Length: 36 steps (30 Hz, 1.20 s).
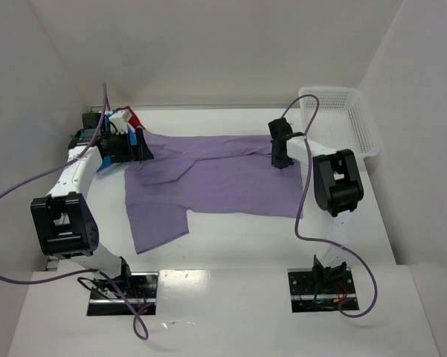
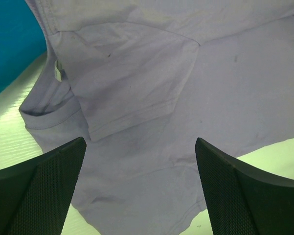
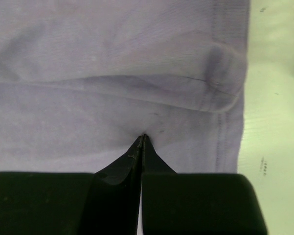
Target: Fold and stack the t-shirts
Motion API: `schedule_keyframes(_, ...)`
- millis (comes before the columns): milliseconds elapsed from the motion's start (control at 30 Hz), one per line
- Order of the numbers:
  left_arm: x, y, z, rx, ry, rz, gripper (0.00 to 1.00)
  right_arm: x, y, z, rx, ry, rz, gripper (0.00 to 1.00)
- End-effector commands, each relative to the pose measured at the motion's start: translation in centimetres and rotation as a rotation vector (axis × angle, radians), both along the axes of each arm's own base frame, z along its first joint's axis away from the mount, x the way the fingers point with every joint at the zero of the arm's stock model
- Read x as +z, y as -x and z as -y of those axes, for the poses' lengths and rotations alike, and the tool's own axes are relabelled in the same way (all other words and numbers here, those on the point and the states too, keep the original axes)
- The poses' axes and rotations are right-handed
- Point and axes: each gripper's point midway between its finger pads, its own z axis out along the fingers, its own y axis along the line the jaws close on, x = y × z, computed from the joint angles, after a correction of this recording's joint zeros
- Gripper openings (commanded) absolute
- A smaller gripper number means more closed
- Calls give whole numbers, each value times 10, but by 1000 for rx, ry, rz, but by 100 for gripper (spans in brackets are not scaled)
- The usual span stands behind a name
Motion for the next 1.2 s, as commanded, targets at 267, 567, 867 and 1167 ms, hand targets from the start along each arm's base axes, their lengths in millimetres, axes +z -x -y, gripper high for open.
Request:
schedule_keyframes(267,12,-12,-1,-33,-22,51,100,-17,14,55,-129,155,-89,0)
schedule_keyframes(567,13,-12,1,-38,-15,52,100,-21,11,56,-125,143,-87,0)
schedule_keyframes(867,17,-14,14,-84,14,69,100,90,-22,-47,89,-262,185,24)
schedule_keyframes(1167,2,-16,32,-88,27,41,100,170,-3,-207,365,-742,332,41)
